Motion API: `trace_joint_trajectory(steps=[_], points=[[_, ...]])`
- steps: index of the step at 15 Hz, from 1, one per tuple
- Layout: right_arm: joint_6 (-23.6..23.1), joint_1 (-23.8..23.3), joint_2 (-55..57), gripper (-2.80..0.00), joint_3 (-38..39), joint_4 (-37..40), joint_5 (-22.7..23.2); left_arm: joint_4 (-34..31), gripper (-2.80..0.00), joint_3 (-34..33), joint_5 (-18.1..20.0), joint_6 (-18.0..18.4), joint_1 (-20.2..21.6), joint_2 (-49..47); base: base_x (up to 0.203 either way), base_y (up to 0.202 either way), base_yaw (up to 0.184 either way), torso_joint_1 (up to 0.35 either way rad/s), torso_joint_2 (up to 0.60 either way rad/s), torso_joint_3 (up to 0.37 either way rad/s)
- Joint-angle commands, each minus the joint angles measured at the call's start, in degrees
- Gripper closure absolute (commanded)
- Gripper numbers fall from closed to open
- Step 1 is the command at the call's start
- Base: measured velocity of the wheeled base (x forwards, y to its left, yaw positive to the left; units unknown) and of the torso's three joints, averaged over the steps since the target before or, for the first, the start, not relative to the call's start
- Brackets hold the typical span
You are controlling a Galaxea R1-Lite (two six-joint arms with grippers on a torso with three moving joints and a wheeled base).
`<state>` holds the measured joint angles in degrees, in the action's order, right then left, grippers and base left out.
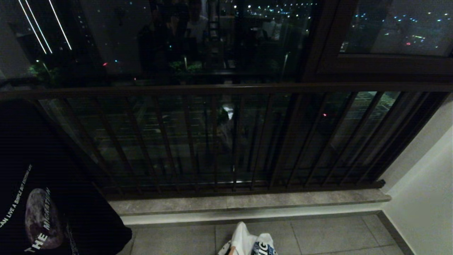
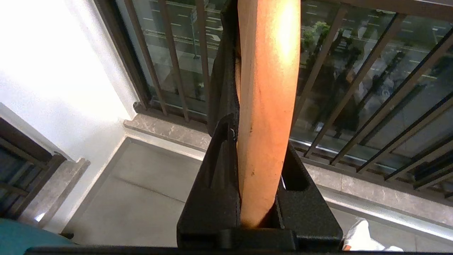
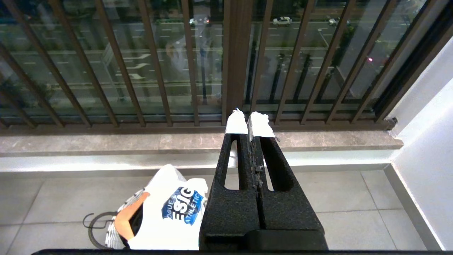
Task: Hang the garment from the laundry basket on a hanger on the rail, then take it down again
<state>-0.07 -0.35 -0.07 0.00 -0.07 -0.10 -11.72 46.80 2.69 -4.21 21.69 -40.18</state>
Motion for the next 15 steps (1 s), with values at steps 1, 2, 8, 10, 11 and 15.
trace_joint_trajectory(steps=[1, 2, 8, 10, 11, 15], points=[[-0.01, 0.0, -0.01, 0.0, 0.0, -0.01, 0.01, -0.06, 0.0, -0.04, 0.03, -0.01, 0.02, -0.02, 0.0, 0.0, 0.0, 0.0, 0.0, 0.0], [-0.01, 0.0, -0.01, 0.0, 0.0, -0.01, 0.01, -0.06, 0.0, -0.03, 0.03, 0.06, 0.02, -0.07, 0.0, 0.0, 0.0, 0.0, 0.0, 0.0], [-0.04, 0.0, -0.01, 0.0, 0.0, -0.01, 0.01, 1.26, 0.0, -0.04, -0.06, 0.07, 0.11, 0.07, 0.0, 0.0, 0.0, 0.0, 0.0, 0.0], [0.25, 0.0, -0.01, 0.0, 0.0, -0.01, 0.01, 1.38, 0.0, -0.04, -0.06, 0.07, 0.03, 0.01, 0.0, 0.0, 0.0, 0.0, 0.0, 0.0], [0.25, 0.0, -0.01, 0.0, 0.0, -0.01, 0.01, 1.34, 0.0, -0.04, -0.06, 0.07, 0.02, 0.1, 0.0, 0.0, 0.0, 0.0, 0.0, 0.0], [0.34, 0.0, -0.01, 0.0, 0.0, -0.01, -0.08, 1.34, 0.0, -0.22, -0.06, 0.07, 0.08, 0.19, 0.0, 0.0, 0.0, -0.048, 0.1, 0.059]])
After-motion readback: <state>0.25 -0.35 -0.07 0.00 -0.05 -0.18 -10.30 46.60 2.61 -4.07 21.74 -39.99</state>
